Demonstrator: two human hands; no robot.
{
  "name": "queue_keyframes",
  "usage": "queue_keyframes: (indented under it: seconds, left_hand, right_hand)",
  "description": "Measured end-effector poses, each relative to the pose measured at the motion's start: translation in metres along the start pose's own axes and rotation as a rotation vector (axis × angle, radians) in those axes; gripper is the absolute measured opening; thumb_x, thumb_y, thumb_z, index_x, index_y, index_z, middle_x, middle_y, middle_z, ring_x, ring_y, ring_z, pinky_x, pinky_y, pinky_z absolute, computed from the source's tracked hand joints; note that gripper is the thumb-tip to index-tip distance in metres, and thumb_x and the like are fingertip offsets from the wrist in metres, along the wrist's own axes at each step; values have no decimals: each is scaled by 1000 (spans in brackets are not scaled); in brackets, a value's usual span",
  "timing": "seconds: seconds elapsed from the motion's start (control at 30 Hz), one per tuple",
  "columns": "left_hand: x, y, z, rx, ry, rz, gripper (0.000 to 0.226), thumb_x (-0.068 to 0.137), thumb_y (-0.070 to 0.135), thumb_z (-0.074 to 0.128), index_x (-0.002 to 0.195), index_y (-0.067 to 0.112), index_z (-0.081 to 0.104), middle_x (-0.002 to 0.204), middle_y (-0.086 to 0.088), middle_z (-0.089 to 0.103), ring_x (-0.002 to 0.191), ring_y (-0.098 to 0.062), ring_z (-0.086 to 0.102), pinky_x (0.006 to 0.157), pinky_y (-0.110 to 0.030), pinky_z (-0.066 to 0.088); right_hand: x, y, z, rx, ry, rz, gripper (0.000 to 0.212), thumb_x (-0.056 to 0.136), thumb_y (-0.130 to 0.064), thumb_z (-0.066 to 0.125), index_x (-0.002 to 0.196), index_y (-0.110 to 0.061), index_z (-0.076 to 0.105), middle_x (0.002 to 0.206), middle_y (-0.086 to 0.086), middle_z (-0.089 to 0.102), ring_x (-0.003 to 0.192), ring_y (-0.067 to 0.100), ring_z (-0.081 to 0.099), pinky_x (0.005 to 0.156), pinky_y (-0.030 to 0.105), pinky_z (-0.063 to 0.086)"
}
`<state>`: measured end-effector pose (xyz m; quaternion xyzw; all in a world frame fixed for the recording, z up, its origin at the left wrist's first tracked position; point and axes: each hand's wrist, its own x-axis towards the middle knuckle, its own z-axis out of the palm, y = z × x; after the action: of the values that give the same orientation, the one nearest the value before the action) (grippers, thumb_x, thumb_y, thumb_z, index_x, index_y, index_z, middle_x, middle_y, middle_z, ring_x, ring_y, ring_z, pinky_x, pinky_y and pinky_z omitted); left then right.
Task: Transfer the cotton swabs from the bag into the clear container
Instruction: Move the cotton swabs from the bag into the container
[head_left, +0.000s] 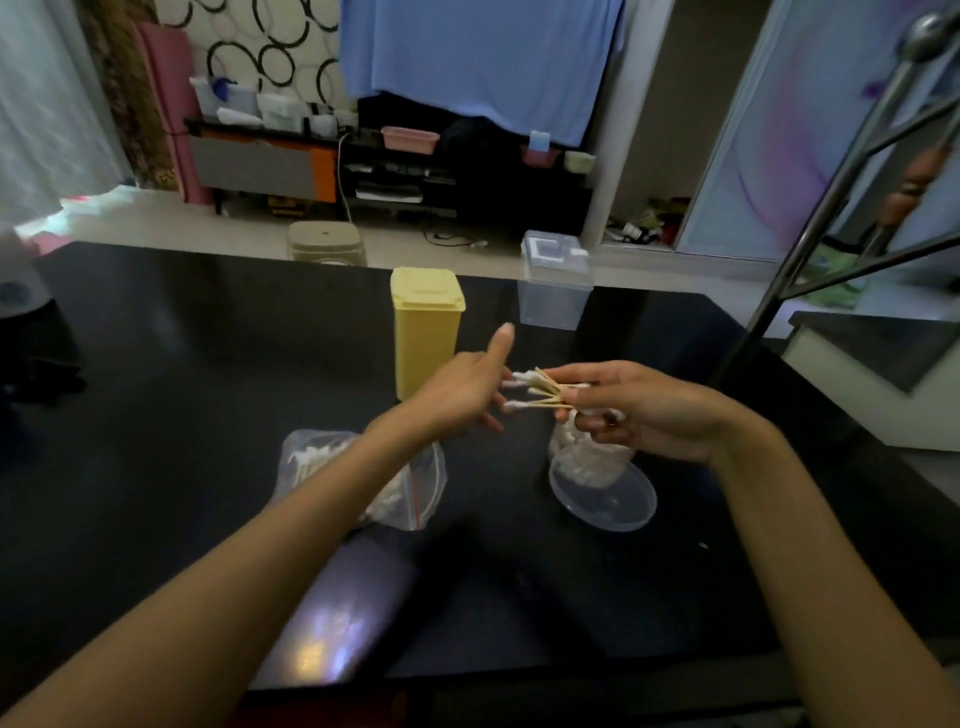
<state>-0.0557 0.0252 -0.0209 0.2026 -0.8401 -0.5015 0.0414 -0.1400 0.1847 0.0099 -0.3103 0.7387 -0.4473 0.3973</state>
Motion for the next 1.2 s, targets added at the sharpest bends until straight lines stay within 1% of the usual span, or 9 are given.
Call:
queue_keyframes:
  seconds: [0.1,0.27,0.43,0.6,0.77,0.87,1.0,1.1,1.2]
  left_hand:
    - [22,24,27,71,-105,13,78,94,60,5,99,7,63,76,-4,62,62,-14,56,59,-26,40]
    - [49,34,61,101,-118,23,57,102,44,13,69,12,48,62,-3,52,53,-12,43,51,-24,33]
    - [64,34,79,5,-4,17,41,99,27,31,65,12,47,58,-4,48,53,-16,43,57,-27,35]
    - [73,34,93,-82,135,28,44,97,32,45,57,13,49,58,-3,49,57,-16,46,65,-29,37]
    - [70,31,110,-121,203,59,40,97,37,45,64,16,54,63,-1,54,61,-13,52,57,-27,38]
    - [70,29,110,-126,163,109,36,96,37,46,68,16,54,64,0,54,62,-12,53,56,-26,38]
    - [71,31,105,-103,155,134,31,96,36,47,72,17,51,68,1,53,66,-10,52,61,-26,39]
    - [69,34,103,-110,100,160,31,97,37,45,75,17,53,70,-1,56,67,-11,54,62,-25,41]
    - [64,37,103,-102,25,176,31,98,38,44,76,19,56,74,-2,60,69,-12,57,62,-25,43]
  right_hand:
    - [-1,7,-21,-11,-21,36,28,96,-13,46,119,-20,60,94,9,58,70,12,47,60,17,40]
    - [3,24,-43,80,46,93,18,94,-15,49,107,-19,61,113,17,59,97,23,48,83,29,38]
    - [4,36,-51,215,93,109,15,94,-13,50,103,-14,62,93,9,63,82,18,49,68,20,35]
    - [13,45,-48,241,254,79,25,99,-27,43,105,-9,59,76,4,59,62,8,44,59,19,31]
    - [22,53,-43,1,469,123,25,100,-29,38,111,-17,58,78,1,57,63,8,47,59,22,36]
    - [25,56,-44,157,507,186,26,98,-31,41,100,-12,58,79,7,60,68,13,51,66,24,40]
    - [23,56,-44,469,506,139,29,100,-28,34,94,-8,54,73,7,60,55,9,50,50,17,37]
    - [27,58,-42,347,589,151,32,100,-32,38,112,-10,57,100,12,68,88,19,65,80,30,50]
    - [28,58,-41,277,699,94,31,97,-38,45,103,-13,62,91,6,67,84,17,64,77,30,51]
